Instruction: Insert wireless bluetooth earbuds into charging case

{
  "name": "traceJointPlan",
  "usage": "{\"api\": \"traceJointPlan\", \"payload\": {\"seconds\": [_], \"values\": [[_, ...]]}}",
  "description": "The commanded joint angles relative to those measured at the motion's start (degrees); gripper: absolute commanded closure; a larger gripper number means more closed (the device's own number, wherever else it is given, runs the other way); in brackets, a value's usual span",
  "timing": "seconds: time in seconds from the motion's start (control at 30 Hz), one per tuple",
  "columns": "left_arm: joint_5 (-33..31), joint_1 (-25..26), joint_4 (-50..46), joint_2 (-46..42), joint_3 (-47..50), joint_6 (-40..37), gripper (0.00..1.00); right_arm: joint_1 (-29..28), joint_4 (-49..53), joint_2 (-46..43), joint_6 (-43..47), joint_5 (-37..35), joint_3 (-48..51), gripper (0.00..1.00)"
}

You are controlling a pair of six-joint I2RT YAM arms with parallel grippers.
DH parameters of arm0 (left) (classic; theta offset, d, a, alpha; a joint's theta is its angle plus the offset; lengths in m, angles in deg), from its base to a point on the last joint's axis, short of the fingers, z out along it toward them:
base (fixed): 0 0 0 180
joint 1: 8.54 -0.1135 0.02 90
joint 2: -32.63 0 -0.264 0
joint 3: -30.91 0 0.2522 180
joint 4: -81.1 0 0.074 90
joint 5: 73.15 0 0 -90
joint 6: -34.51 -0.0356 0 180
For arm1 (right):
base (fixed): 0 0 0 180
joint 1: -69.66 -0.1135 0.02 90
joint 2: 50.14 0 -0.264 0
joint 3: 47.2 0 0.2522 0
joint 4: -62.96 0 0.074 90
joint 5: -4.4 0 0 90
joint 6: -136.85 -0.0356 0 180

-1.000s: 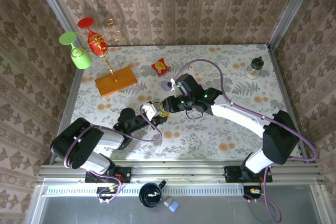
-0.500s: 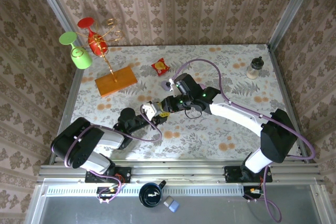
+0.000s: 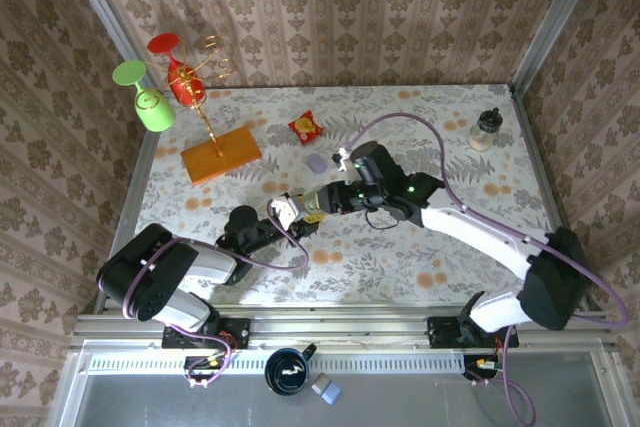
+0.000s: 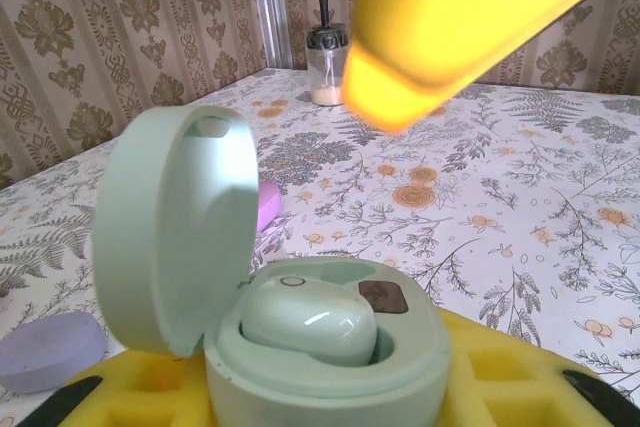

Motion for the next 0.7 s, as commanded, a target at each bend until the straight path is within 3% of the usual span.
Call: {"api": "traceJointPlan", "payload": {"seconds": [0.0,0.23,0.47,0.67], "values": [[0.11,0.28,1.89,0.25,-0.61,-0.23,0.73,3.59,-2.86,-3.8,0.53,-2.05,4.62,0.6],[0.28,0.22,1.89,-0.08,-0.43,-0.43,0.73,12.23,-4.49,-4.49,-1.45,-8.8,11.79,0.57],[-1.28,-0.32,1.89,0.43,-0.04,-0.48,0.73,12.45,6.99,6.79,11.23,-21.86,2.44,0.56],[-3.39,-4.34,2.02,2.0,-0.08,5.08,0.73,10.37,17.19,17.47,18.86,-30.36,-8.18,0.56]]}}
